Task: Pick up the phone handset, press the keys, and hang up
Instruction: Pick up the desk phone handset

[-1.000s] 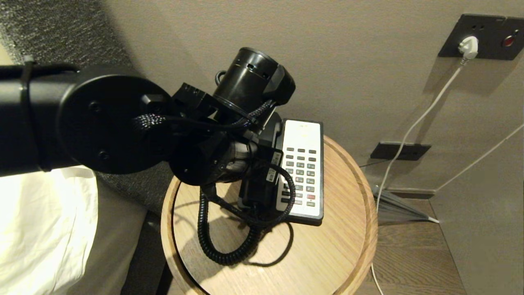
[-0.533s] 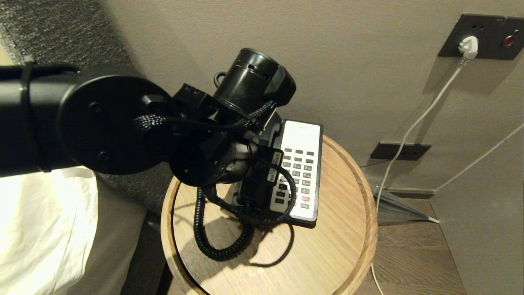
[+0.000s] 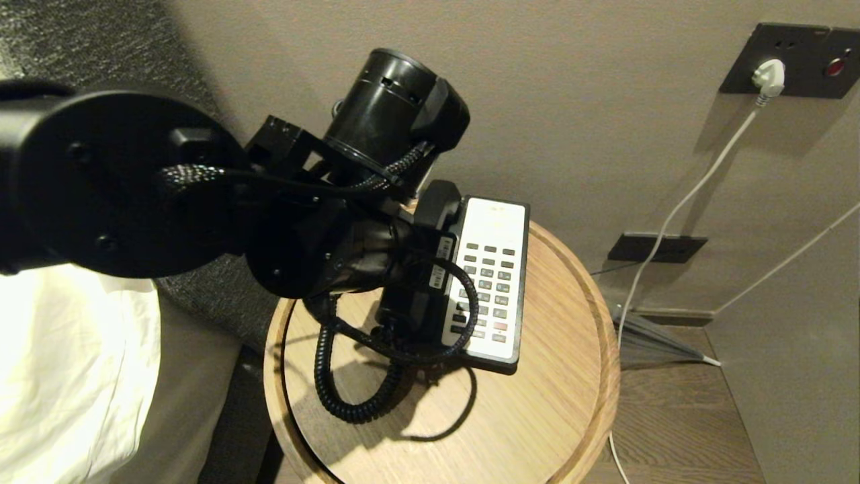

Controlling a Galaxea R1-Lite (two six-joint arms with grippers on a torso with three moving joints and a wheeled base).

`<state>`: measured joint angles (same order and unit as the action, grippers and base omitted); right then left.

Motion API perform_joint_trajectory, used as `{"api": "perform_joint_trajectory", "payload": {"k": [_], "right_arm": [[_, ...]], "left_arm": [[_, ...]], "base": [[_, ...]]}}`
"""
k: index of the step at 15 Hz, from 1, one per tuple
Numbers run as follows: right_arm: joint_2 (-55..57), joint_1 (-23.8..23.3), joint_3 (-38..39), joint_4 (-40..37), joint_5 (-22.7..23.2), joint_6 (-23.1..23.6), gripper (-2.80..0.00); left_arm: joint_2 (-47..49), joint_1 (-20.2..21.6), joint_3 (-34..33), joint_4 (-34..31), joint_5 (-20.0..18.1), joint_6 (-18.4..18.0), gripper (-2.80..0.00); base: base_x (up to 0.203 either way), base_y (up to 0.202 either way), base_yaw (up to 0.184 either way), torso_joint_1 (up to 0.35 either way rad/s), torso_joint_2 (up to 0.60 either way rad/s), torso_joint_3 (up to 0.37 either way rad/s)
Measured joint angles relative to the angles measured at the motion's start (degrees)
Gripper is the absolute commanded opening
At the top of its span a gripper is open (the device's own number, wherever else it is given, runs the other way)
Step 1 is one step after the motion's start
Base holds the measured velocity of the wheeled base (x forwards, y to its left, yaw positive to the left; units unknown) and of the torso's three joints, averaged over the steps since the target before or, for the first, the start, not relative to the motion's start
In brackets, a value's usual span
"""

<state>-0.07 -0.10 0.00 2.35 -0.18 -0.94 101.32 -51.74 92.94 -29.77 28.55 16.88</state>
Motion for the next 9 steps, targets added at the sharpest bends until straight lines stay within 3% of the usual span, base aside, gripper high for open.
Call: {"api": "perform_joint_trajectory", "payload": {"k": [9], "right_arm": [[0.00,0.00,0.00,-0.04,0.00,-0.02,-2.80]], "left_arm": [[-13.28,-0.68,-0.77,-5.34,0.39,1.30,-2.80]], "base": [[0.000,0.000,0.000,0.000,0.00,0.000]]}}
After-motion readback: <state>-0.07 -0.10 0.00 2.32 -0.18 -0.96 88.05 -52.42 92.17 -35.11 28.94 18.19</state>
